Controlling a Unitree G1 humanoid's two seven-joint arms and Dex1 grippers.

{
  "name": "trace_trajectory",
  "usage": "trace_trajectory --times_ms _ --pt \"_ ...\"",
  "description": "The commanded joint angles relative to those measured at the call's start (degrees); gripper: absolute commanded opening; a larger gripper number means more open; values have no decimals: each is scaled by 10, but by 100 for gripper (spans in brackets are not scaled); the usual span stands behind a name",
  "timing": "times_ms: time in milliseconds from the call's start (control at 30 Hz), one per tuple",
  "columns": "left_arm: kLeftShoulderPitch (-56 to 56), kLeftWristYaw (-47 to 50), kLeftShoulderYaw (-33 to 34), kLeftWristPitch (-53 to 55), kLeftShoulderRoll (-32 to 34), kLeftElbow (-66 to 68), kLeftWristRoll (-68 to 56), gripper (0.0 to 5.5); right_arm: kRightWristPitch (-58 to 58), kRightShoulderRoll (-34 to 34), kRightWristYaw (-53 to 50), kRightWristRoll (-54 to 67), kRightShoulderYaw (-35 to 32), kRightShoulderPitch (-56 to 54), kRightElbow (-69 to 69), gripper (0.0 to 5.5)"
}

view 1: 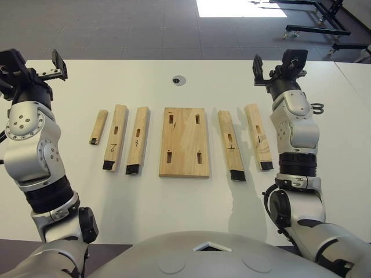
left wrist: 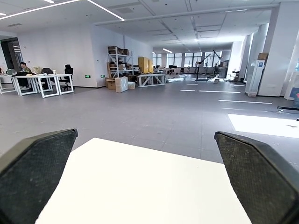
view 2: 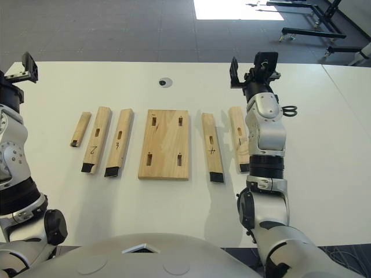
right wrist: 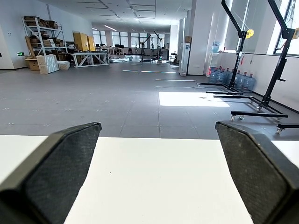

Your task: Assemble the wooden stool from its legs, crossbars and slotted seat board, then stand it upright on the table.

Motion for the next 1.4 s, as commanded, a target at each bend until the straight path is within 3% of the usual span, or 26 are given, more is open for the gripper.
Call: trace_trajectory --times_ms 33,433,533,667,767,900,1067,1200,1400 --pt "6 -1 0 -9 -5 -5 4 540 -6 -5 2 -9 4 -5 7 451" --pt "4 4 2 -22 -19 -10 1 540 8 -22 13 -18 7 -11 29 451" --pt "33 8 20 -13 -24 -39 0 540 78 -105 94 5 -11 -17 57 451" --pt "116 27 108 16 -77 -114 -45 540 191 -216 235 33 7 -83 101 451" --pt "185 36 130 21 -111 -168 -49 540 263 -243 293 50 21 -148 147 451" --pt "235 33 152 21 -139 -189 -71 540 329 -269 343 33 76 -136 165 451" --pt "265 38 163 -1 -160 -193 -80 540 293 -298 357 -13 122 -66 189 451" --pt "278 38 162 -16 -158 -190 -77 540 255 -308 365 -41 136 -81 233 451" --pt "288 36 168 -27 -146 -193 -76 540 280 -305 407 -50 171 -35 201 451"
